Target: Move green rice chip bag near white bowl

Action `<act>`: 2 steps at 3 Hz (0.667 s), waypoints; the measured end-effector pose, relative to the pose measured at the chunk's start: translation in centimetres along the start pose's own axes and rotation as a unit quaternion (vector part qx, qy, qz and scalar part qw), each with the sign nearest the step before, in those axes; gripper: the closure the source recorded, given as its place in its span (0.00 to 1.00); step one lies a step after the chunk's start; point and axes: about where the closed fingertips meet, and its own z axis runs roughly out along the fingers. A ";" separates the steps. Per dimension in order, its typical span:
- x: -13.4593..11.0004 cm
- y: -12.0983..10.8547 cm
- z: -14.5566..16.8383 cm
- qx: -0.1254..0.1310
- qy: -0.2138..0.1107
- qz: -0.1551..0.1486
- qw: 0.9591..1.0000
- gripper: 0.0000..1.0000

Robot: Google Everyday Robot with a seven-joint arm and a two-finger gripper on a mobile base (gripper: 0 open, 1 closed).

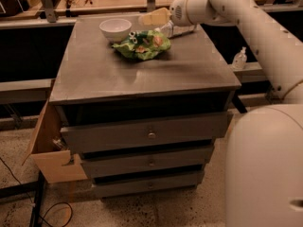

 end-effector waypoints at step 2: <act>5.4 -2.5 -9.7 0.030 -0.060 -0.004 0.998 0.00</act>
Offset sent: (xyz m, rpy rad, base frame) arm -0.1687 -0.3246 -0.0983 0.0735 -0.0744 -0.3529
